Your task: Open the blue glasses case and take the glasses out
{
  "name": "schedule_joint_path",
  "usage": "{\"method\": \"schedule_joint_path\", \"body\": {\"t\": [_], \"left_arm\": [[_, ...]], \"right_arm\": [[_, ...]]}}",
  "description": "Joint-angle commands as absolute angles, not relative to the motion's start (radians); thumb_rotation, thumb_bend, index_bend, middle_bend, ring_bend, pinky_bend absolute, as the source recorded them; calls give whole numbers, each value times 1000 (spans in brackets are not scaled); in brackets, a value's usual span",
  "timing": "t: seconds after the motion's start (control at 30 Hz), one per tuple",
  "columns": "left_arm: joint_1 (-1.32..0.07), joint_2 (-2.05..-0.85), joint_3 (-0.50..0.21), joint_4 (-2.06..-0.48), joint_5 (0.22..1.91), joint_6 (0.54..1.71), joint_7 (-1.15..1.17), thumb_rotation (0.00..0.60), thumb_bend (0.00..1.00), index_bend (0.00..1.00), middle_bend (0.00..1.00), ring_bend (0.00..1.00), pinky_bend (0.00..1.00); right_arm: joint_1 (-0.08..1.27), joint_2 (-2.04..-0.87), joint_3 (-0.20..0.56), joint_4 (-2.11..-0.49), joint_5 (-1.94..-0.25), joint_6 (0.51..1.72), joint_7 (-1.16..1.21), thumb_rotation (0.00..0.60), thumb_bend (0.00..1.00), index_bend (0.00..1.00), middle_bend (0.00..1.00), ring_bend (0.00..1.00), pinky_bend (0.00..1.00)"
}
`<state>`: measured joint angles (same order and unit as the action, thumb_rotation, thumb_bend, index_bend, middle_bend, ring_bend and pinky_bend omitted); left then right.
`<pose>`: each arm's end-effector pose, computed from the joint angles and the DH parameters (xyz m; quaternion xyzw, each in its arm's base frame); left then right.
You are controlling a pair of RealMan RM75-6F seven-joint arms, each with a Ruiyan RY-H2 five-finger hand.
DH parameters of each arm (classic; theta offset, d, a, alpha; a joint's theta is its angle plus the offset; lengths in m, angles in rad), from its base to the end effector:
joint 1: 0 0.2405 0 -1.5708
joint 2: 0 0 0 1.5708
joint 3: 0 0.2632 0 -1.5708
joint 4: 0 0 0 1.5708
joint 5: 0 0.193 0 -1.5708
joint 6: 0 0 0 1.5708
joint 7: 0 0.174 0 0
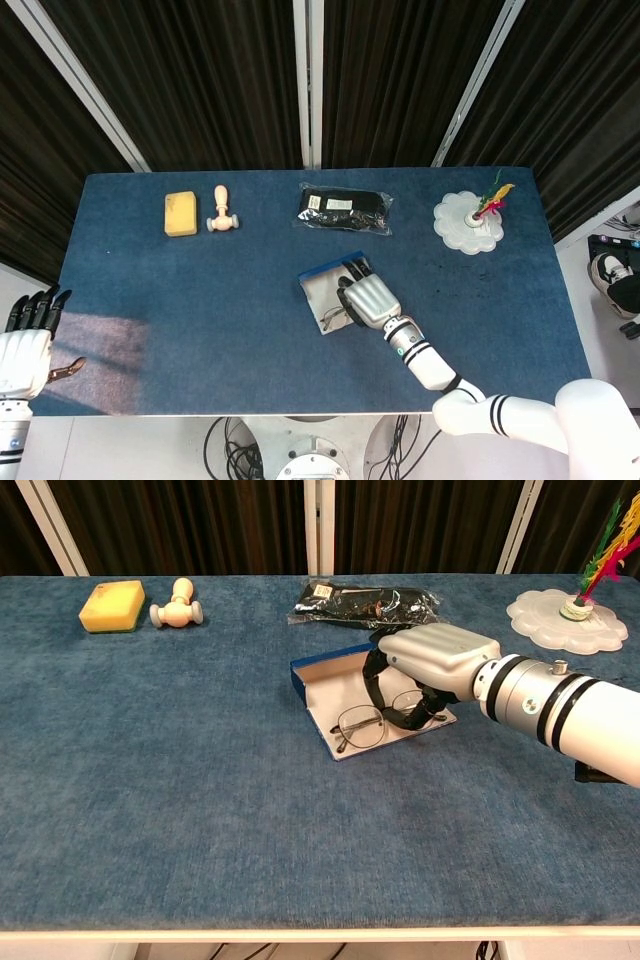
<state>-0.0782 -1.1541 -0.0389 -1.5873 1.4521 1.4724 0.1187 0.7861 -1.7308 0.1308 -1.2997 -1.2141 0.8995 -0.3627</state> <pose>-0.3235 0.2059 0.1678 -0.6032 -0.3752 -0.3393 0.6166 -0.1276 -0.3581 -0.0768 0.7984 -0.3272 0.3460 0.3685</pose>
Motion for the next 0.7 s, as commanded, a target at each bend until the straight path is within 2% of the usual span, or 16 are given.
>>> {"method": "schedule_joint_path", "body": {"t": [0.03,0.2,0.33,0.7], "left_arm": [[-76,-1153,-38,-1588,1453,1475,118,600,29,85,19,0,0],[-75,-1152,-38,-1590,1455,1479,119,600,28,85,19,0,0],[-76,-1151,-38,-1597,1464,1483,126,600,28,85,19,0,0],[-70,-1145,-35,-1611,1470,1494,136,600,28,85,19,0,0]], "right_arm": [[779,-1708,129,-1333,-1235,920,-359,600,476,655,307,0,0],[766,-1634,122,-1447,-1283,957,-363,600,477,658,313,0,0],[782,-1594,119,-1544,-1309,937,-376,600,477,659,315,0,0],[875,-1683,113,-1565,-1263,821,-504,600,477,644,301,0,0]]}}
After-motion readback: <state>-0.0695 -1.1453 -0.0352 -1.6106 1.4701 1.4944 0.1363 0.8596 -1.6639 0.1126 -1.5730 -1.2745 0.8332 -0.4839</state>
